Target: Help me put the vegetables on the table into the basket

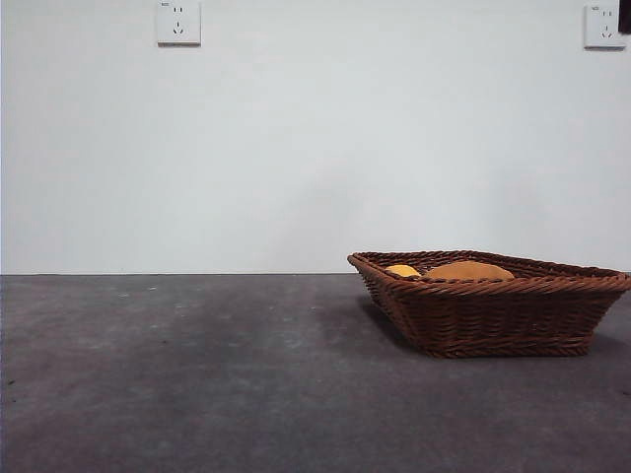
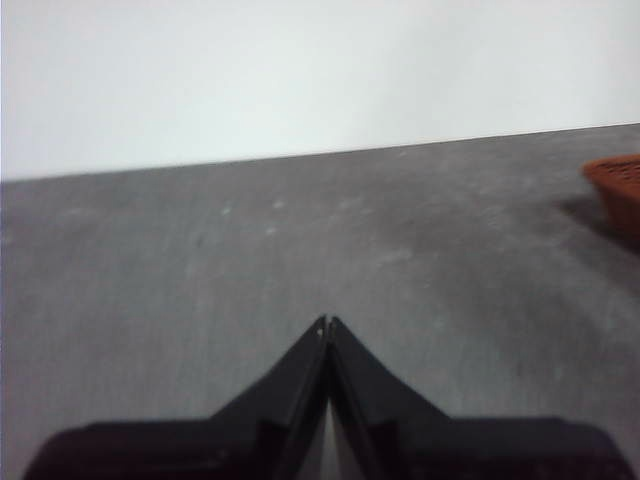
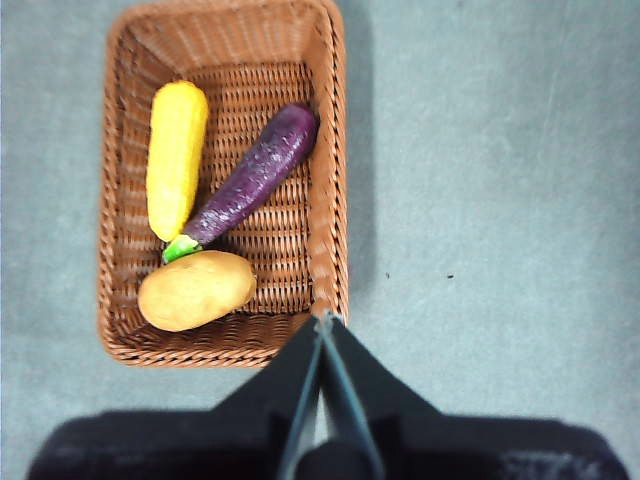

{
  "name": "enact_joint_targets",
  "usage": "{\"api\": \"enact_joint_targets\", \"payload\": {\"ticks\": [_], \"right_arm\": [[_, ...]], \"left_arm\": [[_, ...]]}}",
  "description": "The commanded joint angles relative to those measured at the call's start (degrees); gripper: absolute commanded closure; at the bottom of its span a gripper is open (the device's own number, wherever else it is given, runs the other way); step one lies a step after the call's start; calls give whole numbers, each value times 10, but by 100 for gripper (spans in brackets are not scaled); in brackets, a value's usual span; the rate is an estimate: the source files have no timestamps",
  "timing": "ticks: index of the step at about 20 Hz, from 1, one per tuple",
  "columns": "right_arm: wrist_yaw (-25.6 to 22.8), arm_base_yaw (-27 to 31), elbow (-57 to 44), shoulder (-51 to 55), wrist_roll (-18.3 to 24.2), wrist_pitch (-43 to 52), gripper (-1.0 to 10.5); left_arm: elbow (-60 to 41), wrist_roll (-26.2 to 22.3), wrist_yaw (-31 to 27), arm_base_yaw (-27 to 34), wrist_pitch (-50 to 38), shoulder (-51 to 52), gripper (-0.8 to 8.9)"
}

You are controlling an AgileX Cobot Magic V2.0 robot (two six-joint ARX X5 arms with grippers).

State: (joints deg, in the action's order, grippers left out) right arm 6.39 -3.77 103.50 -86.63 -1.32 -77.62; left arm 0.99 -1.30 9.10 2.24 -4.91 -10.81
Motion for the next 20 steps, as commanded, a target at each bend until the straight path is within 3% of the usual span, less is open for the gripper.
{"api": "enact_joint_targets", "payload": {"ticks": [1,7,20], "right_arm": [[-1,0,-2,-10,-5,-12,946],[-19,0,-2,-14,-5,14,946],[-20,0,-2,-14,-5,233,946]], "left_arm": [[-5,10,-18,2,41,44,817],[-5,7,-47,2,145,107,817],[-5,9,-46,2,143,93,817]]}}
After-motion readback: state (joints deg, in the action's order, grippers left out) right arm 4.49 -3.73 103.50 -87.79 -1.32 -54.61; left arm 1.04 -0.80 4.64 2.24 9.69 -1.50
